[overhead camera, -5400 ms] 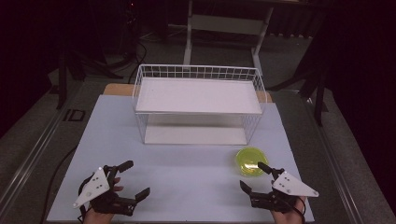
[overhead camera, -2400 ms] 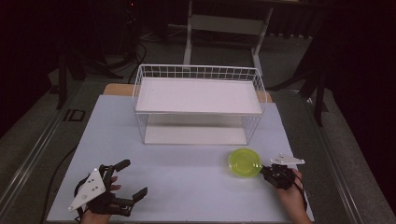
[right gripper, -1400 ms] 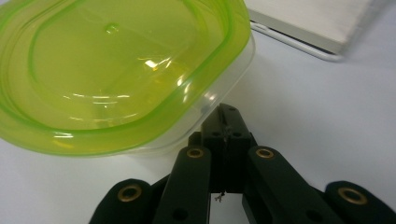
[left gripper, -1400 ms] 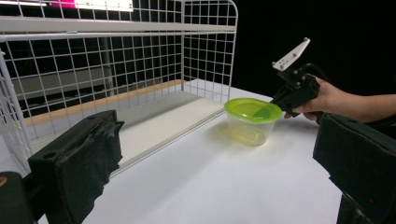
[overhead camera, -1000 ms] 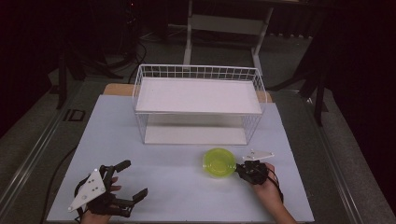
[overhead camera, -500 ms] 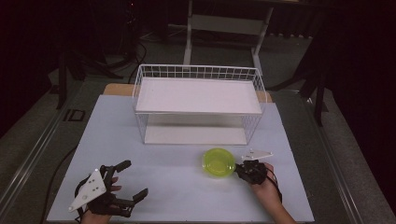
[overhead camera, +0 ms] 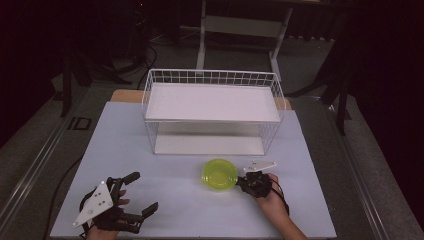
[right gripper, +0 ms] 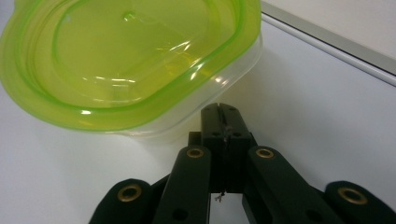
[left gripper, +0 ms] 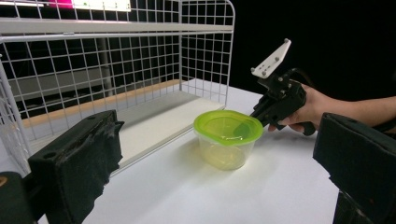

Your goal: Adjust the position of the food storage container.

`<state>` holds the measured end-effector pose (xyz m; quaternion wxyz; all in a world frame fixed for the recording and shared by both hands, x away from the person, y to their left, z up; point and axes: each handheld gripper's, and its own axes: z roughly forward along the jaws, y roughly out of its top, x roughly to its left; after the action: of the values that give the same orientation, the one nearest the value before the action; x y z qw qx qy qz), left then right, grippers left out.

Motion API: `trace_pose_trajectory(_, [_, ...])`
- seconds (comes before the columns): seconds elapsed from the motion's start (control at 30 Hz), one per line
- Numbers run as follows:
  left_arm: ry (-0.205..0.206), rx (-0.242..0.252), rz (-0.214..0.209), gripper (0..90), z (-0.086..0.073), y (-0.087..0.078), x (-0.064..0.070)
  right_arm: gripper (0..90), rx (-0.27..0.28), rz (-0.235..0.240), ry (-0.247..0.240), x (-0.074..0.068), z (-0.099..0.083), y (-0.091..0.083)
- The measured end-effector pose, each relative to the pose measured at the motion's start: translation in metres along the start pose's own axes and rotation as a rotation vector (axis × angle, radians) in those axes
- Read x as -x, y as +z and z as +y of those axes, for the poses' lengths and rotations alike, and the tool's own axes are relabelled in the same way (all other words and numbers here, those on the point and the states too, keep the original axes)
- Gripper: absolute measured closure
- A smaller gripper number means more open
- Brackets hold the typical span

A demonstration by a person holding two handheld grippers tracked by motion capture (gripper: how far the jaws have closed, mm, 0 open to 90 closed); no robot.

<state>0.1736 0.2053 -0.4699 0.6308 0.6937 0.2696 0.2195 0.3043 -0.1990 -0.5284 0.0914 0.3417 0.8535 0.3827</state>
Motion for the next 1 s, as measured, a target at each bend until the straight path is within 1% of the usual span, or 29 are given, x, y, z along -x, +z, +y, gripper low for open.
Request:
trace_pose_trajectory(0.27, [0.000,-0.001,-0.003,1.6,0.000,0.000,0.000,90.0,0.000,0.021,-0.017,-0.009,0.009,0.012])
trace_pose_trajectory(0.43, [-0.002,-0.004,-0.007,1.6,-0.001,0.001,0.000,90.0,-0.002,0.036,-0.018,-0.014,0.012,0.018])
trace_pose_trajectory(0.53, [-0.004,-0.004,-0.009,1.7,-0.001,0.001,0.000,90.0,-0.003,0.039,-0.026,-0.015,0.015,0.021])
trace_pose_trajectory(0.57, [-0.002,-0.005,-0.008,1.6,-0.001,0.001,0.000,90.0,-0.002,0.042,-0.019,-0.015,0.016,0.022])
trace_pose_trajectory(0.67, [-0.003,-0.006,-0.010,1.7,-0.001,0.001,0.000,90.0,-0.004,0.043,-0.021,-0.015,0.016,0.022])
trace_pose_trajectory(0.7, [0.000,-0.008,-0.010,1.6,-0.001,0.001,0.000,89.5,-0.005,0.035,-0.022,-0.015,0.016,0.021])
trace_pose_trajectory(0.73, [0.000,-0.008,-0.010,1.7,-0.001,0.001,0.000,86.6,-0.004,0.023,-0.019,-0.015,0.015,0.019])
trace_pose_trajectory(0.8, [0.008,-0.009,-0.015,1.7,-0.001,0.001,0.001,82.1,0.000,0.017,-0.007,-0.013,0.013,0.014])
trace_pose_trajectory(0.83, [0.017,-0.015,-0.020,1.7,0.000,0.002,0.001,80.9,0.005,0.016,-0.014,-0.013,0.012,0.009])
trace_pose_trajectory(0.93, [0.019,-0.024,-0.028,1.7,-0.001,0.003,0.002,75.8,0.011,-0.005,-0.031,-0.012,0.009,-0.006])
trace_pose_trajectory(1.0, [0.015,-0.027,-0.038,1.7,-0.002,0.004,0.002,69.6,0.012,-0.013,-0.043,-0.012,0.007,-0.016])
